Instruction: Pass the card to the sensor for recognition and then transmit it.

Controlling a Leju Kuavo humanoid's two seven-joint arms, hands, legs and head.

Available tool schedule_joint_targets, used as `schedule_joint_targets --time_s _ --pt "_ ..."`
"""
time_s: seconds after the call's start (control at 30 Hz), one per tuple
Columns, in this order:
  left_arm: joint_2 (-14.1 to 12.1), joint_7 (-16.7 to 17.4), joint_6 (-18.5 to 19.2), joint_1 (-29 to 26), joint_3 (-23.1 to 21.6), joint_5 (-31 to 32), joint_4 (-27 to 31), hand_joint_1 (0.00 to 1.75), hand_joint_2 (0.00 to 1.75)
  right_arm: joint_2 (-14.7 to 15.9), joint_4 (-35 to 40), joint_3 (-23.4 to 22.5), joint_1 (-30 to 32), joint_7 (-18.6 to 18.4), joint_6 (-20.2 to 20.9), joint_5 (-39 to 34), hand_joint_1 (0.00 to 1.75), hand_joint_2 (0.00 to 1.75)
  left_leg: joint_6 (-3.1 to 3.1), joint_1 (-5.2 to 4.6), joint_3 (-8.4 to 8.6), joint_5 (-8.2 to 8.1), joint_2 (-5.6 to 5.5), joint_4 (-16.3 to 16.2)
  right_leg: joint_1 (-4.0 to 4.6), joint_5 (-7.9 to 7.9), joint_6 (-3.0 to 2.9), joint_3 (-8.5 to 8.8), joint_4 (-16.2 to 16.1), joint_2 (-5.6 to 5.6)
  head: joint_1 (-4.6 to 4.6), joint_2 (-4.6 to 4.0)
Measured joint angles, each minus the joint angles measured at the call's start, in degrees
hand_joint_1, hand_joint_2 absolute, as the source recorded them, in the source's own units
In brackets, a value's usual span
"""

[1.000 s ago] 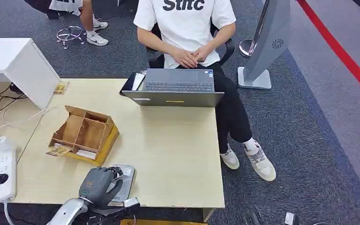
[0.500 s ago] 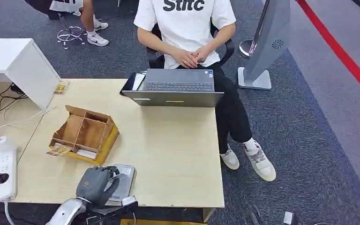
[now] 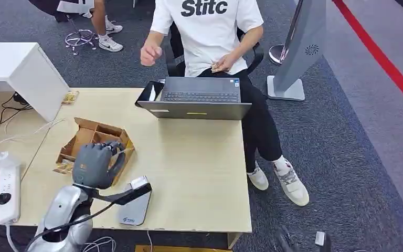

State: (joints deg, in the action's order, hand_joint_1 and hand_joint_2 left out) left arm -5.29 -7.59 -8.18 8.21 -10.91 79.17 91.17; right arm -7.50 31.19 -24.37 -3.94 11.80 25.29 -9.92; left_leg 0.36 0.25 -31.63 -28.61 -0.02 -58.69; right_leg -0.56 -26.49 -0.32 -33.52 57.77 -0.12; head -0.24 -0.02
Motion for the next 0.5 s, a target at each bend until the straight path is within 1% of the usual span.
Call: schedule_joint_targets --time_s 0.13,0.23,0.27,0.37,0.5 --pt "0.04 1.56 1.84 9.67 2.05 0.57 -0.44 1.75 1.75 -0.02 -0.79 0.0 -1.03 0.04 -0.44 1.03 0.0 1.75 -0.05 0.01 0.01 0.06 0.02 0.0 0.01 0.1 -0.04 -0.02 0.02 0.04 -0.02 0.0" --pt "-0.02 2.43 4.36 14.22 2.69 2.67 -1.95 1.75 1.75 -0.02 -1.12 0.0 -1.29 0.31 -0.72 1.25 0.0 1.75 -0.05 0.01 0.01 0.11 0.01 0.0 0.01 0.12 -0.05 -0.02 0.02 0.02 -0.04 0.0" --pt "-0.02 2.56 4.84 15.18 2.76 3.3 -2.76 1.75 1.75 -0.02 -1.29 0.0 -1.42 0.41 -0.72 1.25 0.0 1.75 -0.06 0.01 0.01 0.11 0.01 0.0 0.01 0.12 -0.05 -0.03 0.02 0.03 -0.04 0.0" --pt "0.0 2.63 4.73 16.65 2.78 3.83 -4.31 1.75 1.75 -0.02 -1.68 0.0 -1.67 0.65 -0.7 1.25 0.0 1.75 -0.06 0.01 -0.01 0.11 0.05 0.0 0.02 0.12 -0.05 -0.06 0.03 0.08 -0.02 0.0" --pt "0.0 2.63 4.57 17.24 2.78 4.07 -5.49 1.75 1.75 -0.02 -2.12 0.0 -1.75 0.72 -0.7 1.25 0.0 1.75 -0.05 0.0 -0.03 0.1 0.04 0.0 0.01 0.12 -0.05 -0.08 0.03 0.08 -0.02 0.0"
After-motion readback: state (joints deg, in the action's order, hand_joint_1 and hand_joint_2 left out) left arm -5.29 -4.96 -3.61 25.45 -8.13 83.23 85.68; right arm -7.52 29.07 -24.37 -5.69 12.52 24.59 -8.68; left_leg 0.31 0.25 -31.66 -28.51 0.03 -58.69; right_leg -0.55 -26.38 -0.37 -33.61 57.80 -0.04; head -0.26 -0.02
